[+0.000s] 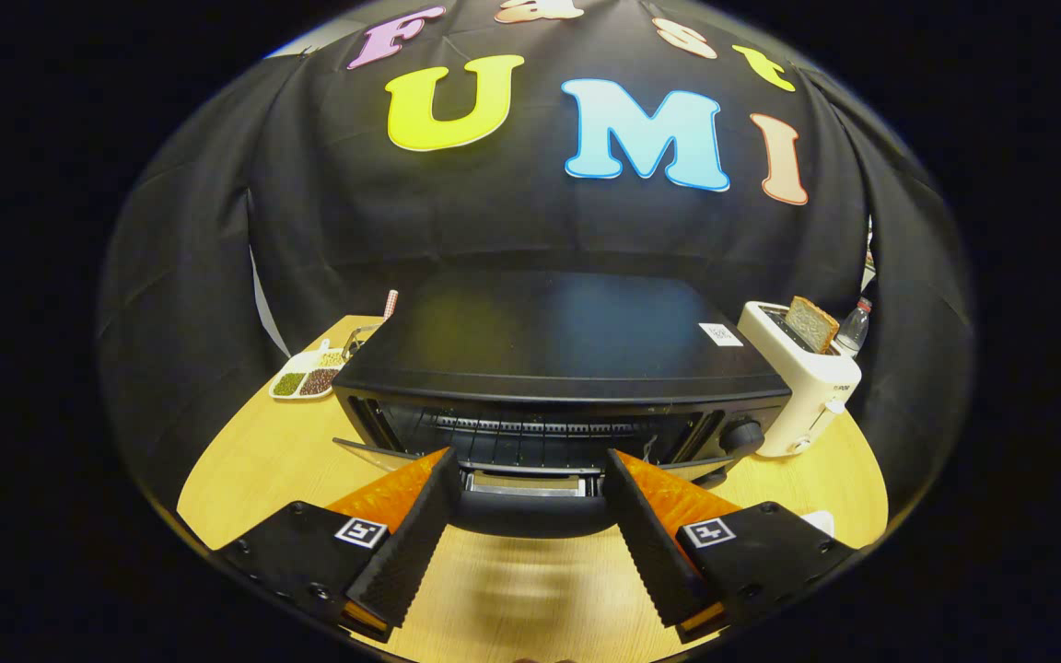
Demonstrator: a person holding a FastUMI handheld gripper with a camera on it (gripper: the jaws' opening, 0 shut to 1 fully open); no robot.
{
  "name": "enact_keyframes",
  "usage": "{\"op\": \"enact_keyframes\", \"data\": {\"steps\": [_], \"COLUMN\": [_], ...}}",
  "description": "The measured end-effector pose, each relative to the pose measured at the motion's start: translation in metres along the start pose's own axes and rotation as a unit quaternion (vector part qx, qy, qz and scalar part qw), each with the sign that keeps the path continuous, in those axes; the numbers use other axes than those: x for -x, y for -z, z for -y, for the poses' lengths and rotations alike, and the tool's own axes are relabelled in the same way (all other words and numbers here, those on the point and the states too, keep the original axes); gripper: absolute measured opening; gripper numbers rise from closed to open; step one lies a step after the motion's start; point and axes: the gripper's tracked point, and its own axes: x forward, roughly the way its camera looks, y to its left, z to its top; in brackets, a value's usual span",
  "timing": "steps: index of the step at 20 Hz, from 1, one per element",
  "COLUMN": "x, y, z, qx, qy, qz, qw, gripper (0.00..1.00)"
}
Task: Open the toaster oven, put the food inside, and close the toaster oven door.
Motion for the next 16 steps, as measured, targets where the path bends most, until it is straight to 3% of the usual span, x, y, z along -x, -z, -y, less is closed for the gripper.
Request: {"op": "enact_keyframes", "data": {"steps": [16], "x": [0.029], "y": [0.065], "z": [-0.001], "qx": [-0.006], "qy": [-0.008], "qz": [-0.06], "qw": [0.998], "gripper": [0.97]}}
